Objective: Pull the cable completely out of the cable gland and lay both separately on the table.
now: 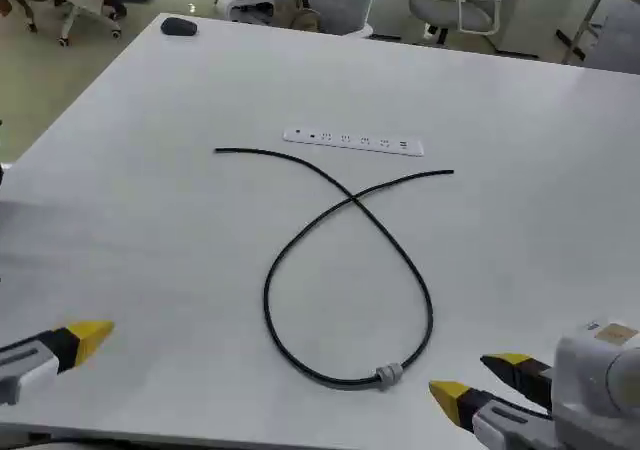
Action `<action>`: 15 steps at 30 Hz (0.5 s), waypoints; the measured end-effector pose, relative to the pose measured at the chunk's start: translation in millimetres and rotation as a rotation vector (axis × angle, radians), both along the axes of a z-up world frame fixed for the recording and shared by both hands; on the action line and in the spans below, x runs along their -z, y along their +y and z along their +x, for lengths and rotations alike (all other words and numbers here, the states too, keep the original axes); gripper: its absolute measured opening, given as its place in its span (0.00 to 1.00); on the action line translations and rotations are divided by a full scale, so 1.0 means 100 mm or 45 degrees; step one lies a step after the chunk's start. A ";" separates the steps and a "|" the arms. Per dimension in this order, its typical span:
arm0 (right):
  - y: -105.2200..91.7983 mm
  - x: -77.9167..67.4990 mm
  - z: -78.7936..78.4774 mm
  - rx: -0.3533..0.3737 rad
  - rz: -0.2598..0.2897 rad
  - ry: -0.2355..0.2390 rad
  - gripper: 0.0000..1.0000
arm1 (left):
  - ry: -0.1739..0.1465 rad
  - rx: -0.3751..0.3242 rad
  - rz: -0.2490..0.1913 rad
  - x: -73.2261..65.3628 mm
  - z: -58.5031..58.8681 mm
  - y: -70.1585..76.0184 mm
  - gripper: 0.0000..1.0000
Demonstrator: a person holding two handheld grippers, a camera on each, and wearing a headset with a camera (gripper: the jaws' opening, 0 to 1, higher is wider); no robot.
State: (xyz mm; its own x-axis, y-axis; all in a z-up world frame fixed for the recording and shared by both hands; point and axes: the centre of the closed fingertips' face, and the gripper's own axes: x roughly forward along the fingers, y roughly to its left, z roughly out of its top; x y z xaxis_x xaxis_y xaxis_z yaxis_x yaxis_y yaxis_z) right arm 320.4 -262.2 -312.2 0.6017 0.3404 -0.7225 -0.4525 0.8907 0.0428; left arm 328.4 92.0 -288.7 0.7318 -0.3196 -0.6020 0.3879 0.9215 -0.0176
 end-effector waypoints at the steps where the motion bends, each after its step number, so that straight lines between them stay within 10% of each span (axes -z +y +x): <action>1: -0.03 0.01 0.00 0.017 -0.005 0.010 0.39 | 0.014 0.026 0.012 0.02 -0.02 -0.03 0.74; 15: -0.22 0.02 0.00 0.148 -0.069 0.002 0.37 | -0.058 0.108 -0.014 -0.07 0.01 -0.10 0.63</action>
